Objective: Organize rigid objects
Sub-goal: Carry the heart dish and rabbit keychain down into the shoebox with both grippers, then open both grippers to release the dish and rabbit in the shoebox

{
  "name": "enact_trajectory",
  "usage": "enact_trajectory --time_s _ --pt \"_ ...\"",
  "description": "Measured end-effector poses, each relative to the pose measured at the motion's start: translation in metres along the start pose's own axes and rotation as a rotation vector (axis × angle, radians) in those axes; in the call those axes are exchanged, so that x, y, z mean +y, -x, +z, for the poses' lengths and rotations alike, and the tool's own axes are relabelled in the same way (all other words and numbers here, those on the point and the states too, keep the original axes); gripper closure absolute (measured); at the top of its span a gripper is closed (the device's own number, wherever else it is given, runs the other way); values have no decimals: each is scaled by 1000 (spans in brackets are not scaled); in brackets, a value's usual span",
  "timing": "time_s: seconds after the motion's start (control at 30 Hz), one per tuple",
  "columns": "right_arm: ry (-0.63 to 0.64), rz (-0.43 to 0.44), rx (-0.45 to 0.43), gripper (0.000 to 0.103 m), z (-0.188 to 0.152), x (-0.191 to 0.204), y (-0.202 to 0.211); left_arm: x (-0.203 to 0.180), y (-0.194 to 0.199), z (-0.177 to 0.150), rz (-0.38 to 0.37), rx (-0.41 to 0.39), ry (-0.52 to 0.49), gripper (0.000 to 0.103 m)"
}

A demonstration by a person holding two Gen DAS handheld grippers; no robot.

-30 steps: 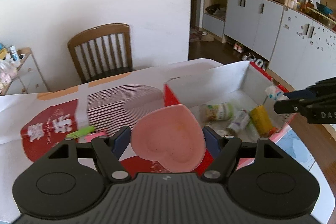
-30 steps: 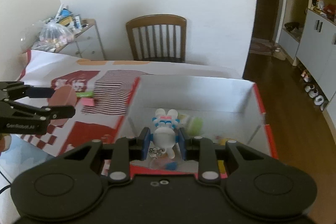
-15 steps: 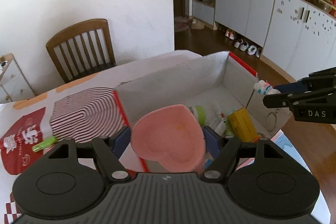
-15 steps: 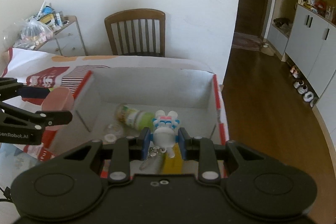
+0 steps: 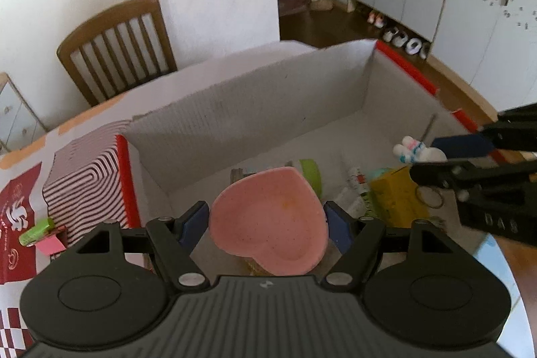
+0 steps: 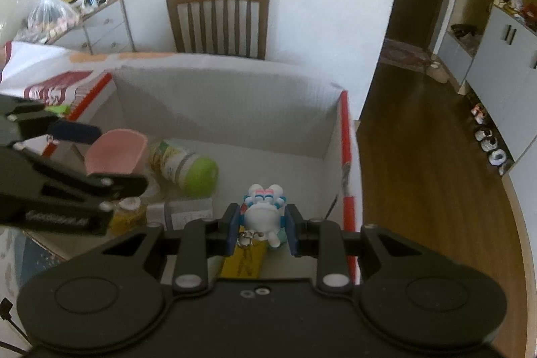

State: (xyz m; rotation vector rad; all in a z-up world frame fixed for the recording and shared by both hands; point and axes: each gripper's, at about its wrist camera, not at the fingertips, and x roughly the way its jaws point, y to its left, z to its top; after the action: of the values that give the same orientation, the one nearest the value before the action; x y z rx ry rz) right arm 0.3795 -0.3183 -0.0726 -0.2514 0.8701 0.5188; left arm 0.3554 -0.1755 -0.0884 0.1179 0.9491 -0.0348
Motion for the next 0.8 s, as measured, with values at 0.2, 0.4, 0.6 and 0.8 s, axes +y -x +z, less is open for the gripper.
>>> enact_trajectory --time_s 0.2,0.4,0.6,0.8 --pt "20 21 32 76 -2 4 -14 -3 -21 5 1 54 -3 28" --pt "27 20 65 76 -6 3 -21 -2 -34 12 -11 114 13 28" --pt "33 20 69 73 -7 3 -21 0 -41 16 -5 149 16 28" --pt "17 41 72 67 -7 4 -19 1 -38 14 4 153 20 28"
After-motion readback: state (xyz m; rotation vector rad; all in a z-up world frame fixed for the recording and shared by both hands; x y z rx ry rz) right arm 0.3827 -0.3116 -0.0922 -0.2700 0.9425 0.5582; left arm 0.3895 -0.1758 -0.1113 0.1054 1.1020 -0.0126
